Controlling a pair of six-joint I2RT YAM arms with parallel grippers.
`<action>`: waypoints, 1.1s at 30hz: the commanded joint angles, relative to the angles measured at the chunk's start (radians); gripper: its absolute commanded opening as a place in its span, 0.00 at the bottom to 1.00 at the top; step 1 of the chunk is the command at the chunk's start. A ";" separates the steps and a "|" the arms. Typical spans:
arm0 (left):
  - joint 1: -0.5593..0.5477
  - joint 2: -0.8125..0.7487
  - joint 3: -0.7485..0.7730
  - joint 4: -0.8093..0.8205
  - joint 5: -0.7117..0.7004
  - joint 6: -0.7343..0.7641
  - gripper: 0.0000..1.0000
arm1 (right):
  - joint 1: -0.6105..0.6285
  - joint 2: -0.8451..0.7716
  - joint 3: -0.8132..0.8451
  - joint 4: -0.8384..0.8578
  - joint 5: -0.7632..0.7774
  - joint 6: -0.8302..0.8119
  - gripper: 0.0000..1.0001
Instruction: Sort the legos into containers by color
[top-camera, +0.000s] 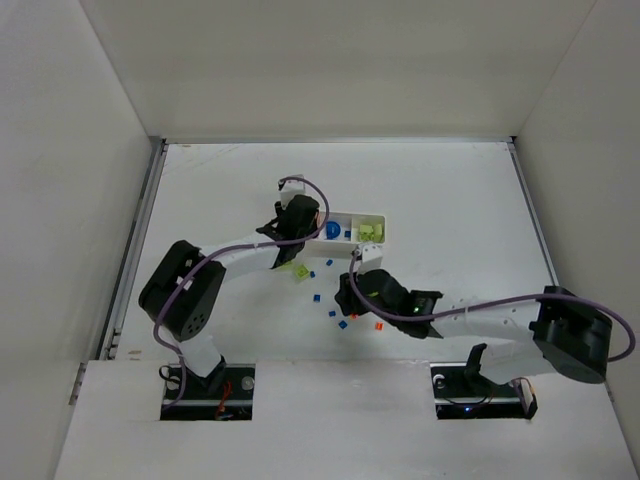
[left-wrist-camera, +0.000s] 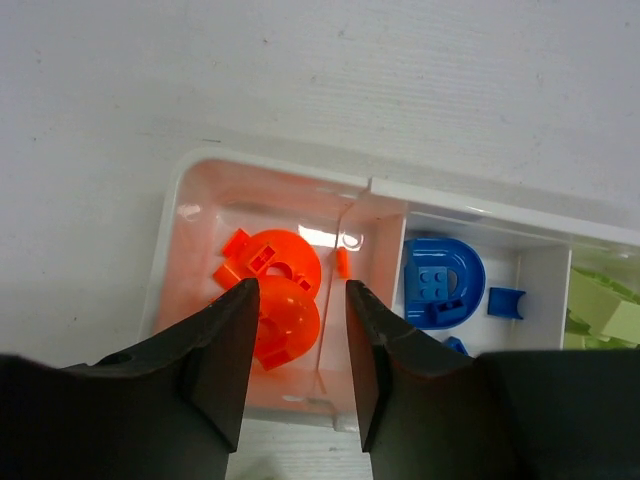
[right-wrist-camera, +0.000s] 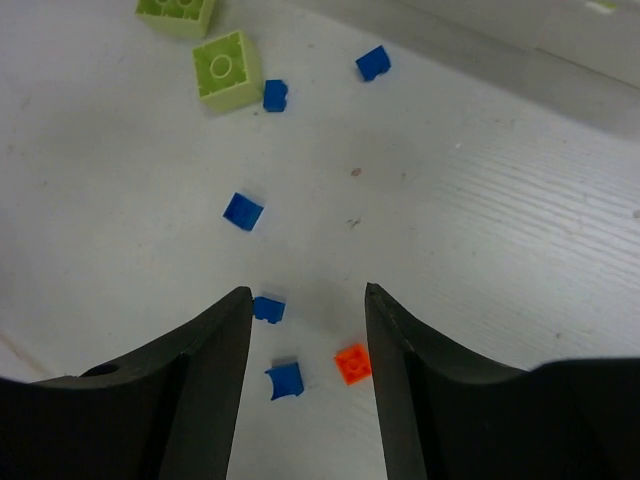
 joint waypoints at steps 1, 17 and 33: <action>0.012 -0.013 0.047 0.032 -0.011 0.019 0.40 | 0.018 0.064 0.096 0.063 0.011 -0.027 0.56; 0.081 -0.523 -0.359 -0.006 -0.016 -0.142 0.42 | -0.013 0.507 0.473 0.138 -0.049 -0.240 0.59; 0.097 -0.869 -0.620 -0.205 0.009 -0.226 0.42 | -0.047 0.644 0.593 0.063 -0.035 -0.271 0.59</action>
